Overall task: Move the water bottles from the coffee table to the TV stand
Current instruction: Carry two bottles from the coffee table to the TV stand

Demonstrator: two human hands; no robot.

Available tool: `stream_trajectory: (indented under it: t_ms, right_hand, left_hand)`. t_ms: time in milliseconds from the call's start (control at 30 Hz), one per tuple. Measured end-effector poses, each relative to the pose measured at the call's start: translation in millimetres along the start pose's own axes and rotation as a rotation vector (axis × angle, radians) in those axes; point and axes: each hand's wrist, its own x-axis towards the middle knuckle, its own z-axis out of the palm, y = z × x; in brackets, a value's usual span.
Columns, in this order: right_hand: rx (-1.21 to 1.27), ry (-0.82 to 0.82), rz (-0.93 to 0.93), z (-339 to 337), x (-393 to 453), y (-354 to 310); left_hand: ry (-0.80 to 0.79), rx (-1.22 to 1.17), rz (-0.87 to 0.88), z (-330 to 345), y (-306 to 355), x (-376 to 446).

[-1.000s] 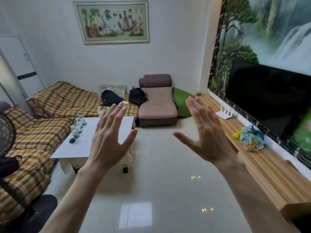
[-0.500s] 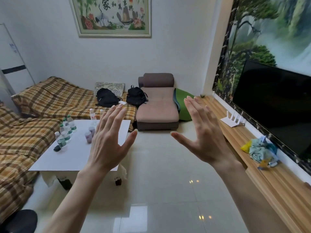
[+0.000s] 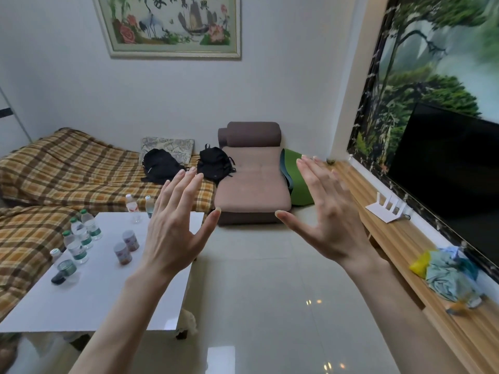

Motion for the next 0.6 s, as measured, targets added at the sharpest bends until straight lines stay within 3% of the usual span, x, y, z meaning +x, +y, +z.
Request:
stream_trajectory:
  t_ms: [267, 600]
  right_hand:
    - [0.043, -0.048, 0.019, 80, 71, 62]
    - [0.117, -0.011, -0.019, 204, 190, 189]
  left_hand:
    - [-0.025, 0.002, 0.014, 88, -61, 68]
    - [-0.066, 0.065, -0.023, 227, -124, 176]
